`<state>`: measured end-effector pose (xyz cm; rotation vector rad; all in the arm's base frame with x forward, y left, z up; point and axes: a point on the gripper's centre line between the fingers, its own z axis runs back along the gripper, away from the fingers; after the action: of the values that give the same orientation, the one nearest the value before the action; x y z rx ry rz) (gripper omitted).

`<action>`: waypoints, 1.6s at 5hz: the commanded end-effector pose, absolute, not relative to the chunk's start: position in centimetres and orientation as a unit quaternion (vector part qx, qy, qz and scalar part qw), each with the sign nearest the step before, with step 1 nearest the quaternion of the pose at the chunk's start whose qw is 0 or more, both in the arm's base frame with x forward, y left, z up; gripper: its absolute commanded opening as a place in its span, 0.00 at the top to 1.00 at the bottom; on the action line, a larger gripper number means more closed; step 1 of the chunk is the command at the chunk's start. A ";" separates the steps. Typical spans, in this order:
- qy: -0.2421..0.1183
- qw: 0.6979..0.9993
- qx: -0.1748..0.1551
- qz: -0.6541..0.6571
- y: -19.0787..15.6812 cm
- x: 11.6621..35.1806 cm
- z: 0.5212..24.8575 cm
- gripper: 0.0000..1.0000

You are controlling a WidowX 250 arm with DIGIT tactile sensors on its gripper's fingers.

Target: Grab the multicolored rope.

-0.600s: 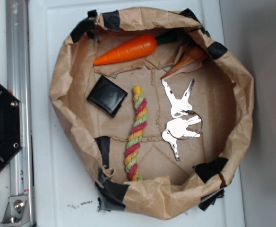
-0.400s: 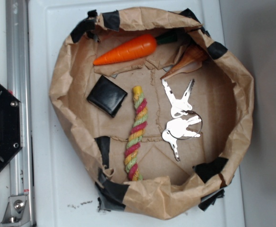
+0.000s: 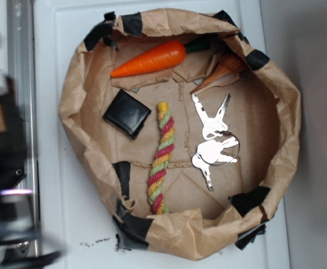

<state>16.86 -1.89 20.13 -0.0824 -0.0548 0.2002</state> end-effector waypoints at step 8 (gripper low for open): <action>0.011 0.918 -0.058 0.393 -6.6 24.2 -0.3 0.00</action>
<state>24.23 -6.40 0.84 -0.1230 0.0212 0.8198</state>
